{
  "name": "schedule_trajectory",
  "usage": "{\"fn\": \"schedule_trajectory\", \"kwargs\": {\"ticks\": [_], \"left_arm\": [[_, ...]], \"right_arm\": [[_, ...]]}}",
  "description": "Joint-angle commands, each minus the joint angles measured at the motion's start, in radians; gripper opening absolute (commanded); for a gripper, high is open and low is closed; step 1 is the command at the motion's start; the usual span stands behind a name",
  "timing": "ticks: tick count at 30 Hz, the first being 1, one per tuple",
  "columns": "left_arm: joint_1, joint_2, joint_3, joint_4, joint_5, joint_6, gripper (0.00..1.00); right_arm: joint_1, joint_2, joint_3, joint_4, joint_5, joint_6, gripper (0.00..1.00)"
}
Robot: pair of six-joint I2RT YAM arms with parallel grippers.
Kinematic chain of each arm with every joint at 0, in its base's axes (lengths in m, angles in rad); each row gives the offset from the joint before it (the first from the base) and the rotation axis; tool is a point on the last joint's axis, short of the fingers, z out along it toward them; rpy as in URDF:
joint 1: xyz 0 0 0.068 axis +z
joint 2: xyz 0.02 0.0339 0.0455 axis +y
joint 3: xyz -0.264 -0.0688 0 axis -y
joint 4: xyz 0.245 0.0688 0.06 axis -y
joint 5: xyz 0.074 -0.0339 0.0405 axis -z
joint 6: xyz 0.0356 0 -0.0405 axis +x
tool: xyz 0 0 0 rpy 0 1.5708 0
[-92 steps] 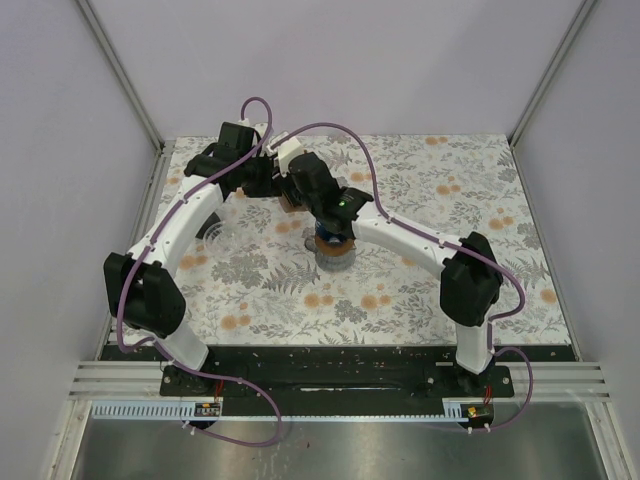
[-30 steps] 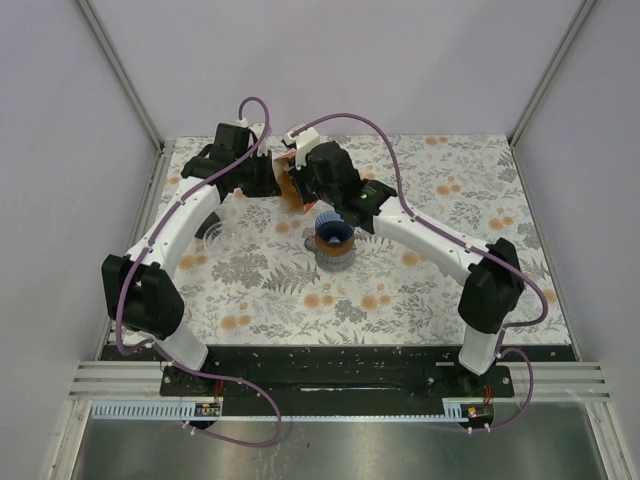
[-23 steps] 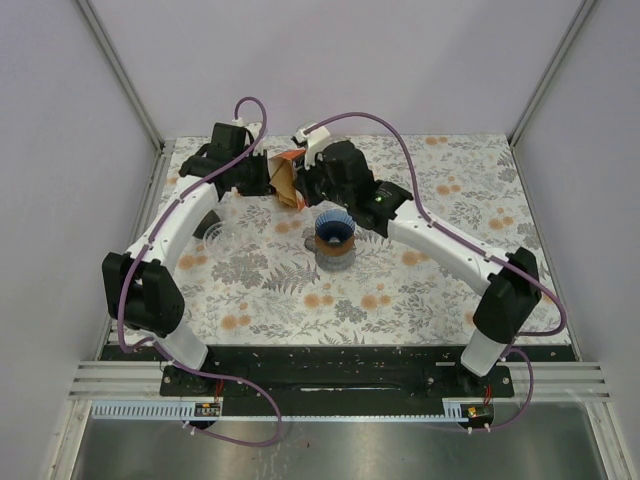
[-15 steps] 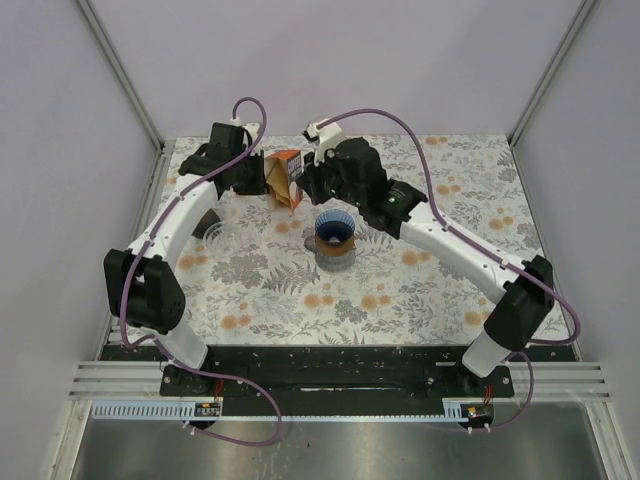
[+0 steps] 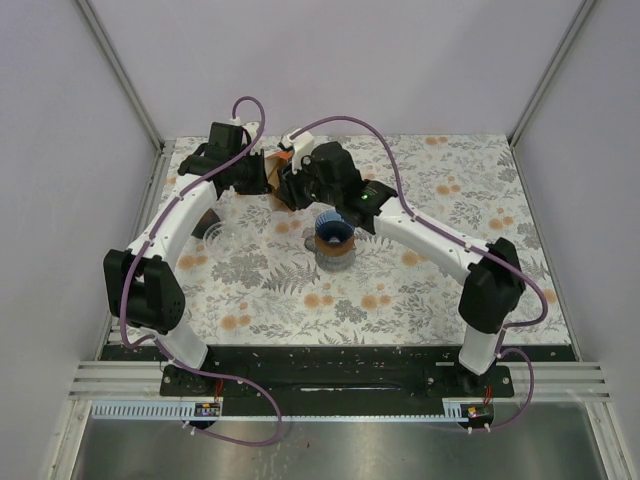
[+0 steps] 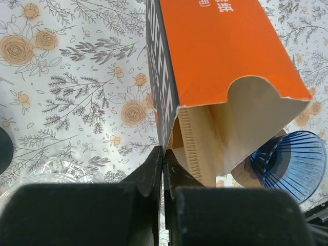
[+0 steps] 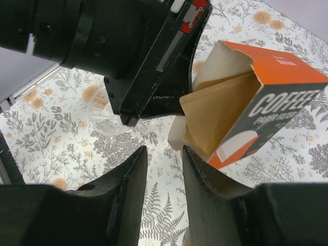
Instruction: Place the coffee filter in the dripper
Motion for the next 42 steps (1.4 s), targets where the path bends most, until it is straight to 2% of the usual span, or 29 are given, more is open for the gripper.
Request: {"fn": "schedule_trajectory", "kwargs": {"ticks": [1, 19, 21, 24, 27, 29, 36, 42], "left_arm": [[0.002, -0.038, 0.034, 0.036, 0.047, -0.023, 0.00], [0.002, -0.047, 0.036, 0.035, 0.070, -0.026, 0.00], [0.002, -0.045, 0.036, 0.036, 0.072, -0.024, 0.00], [0.002, -0.045, 0.034, 0.036, 0.069, -0.023, 0.00], [0.002, -0.045, 0.031, 0.036, 0.060, -0.015, 0.00], [0.002, -0.039, 0.030, 0.036, 0.049, -0.011, 0.00], [0.002, -0.015, 0.034, 0.047, 0.003, 0.009, 0.00], [0.008, 0.002, 0.034, 0.059, -0.066, 0.057, 0.00]], "right_arm": [[0.014, 0.060, 0.103, 0.006, 0.018, -0.037, 0.42], [0.018, 0.218, 0.240, -0.096, 0.207, -0.124, 0.44], [0.015, 0.224, 0.249, -0.101, 0.212, -0.126, 0.39], [0.017, 0.224, 0.249, -0.104, 0.219, -0.124, 0.15], [0.017, 0.215, 0.249, -0.112, 0.227, -0.123, 0.03], [0.017, 0.200, 0.245, -0.121, 0.229, -0.115, 0.00], [0.017, 0.135, 0.232, -0.162, 0.170, -0.065, 0.00], [0.005, 0.009, 0.190, -0.173, 0.078, 0.031, 0.00]]}}
